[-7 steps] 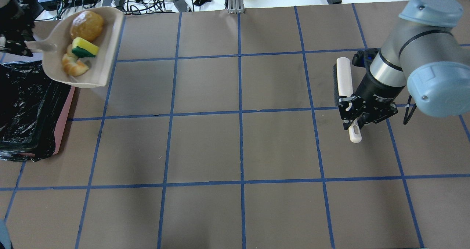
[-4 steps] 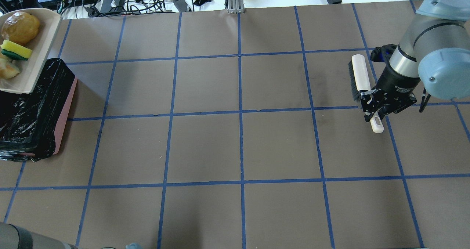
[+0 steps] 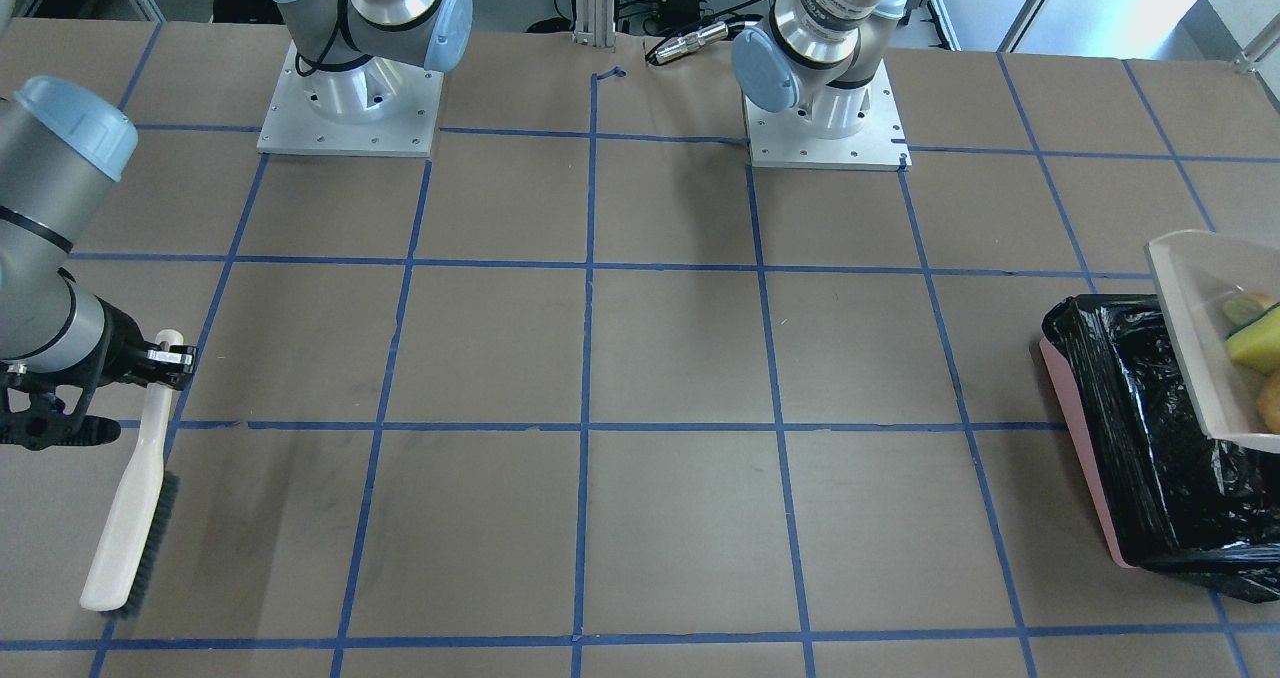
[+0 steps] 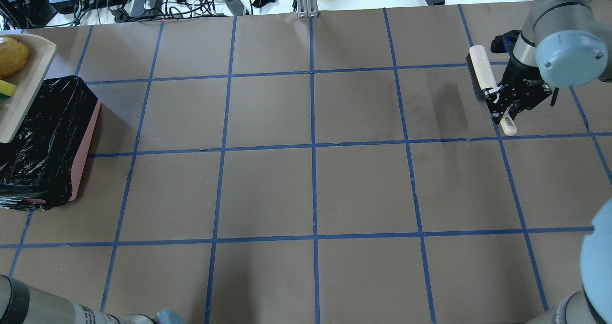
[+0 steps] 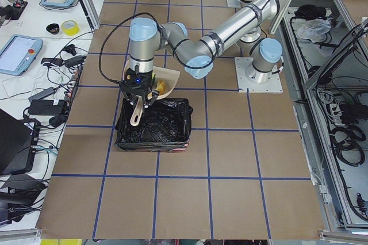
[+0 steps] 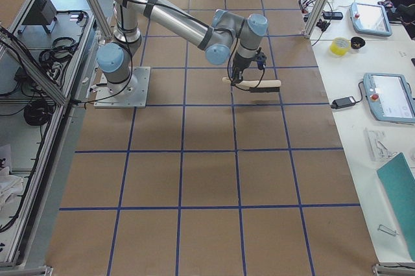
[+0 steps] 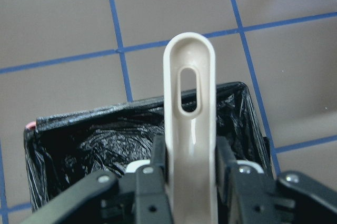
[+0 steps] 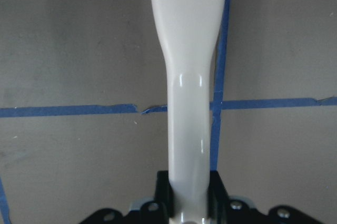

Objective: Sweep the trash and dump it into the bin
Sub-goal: 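Tip the dustpan over the bin with the left gripper while the right lowers the brush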

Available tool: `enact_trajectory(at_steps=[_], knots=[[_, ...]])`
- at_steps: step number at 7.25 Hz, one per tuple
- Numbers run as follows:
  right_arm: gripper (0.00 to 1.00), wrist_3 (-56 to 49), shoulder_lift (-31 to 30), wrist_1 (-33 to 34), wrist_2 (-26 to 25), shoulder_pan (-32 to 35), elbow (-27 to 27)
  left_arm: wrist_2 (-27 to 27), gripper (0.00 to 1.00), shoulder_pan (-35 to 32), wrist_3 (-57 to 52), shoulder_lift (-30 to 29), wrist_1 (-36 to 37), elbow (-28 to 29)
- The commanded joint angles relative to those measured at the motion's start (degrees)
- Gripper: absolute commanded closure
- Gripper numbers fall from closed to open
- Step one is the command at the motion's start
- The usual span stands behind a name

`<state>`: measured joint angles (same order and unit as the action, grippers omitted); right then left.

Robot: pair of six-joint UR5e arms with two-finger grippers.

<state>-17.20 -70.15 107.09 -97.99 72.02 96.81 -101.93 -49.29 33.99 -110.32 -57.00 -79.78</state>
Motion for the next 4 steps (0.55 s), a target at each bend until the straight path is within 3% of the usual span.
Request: enact_trajectory(at_steps=[1, 3, 4], knots=[[1.00, -3.18, 1.94, -0.12, -0.01, -2.41, -0.31, 2.68, 1.00, 4.54, -14.07, -4.26, 12.28, -0.20], [1.00, -3.45, 1.51, 0.22, 0.17, -2.41, 2.23, 3.14, 1.00, 4.64, -16.49, -9.71, 24.60, 0.33], [1.00, -2.93, 1.33, 0.14, -0.18, -2.41, 2.33, 6.45, 1.00, 4.55, -20.77, -11.13, 32.05, 0.33]])
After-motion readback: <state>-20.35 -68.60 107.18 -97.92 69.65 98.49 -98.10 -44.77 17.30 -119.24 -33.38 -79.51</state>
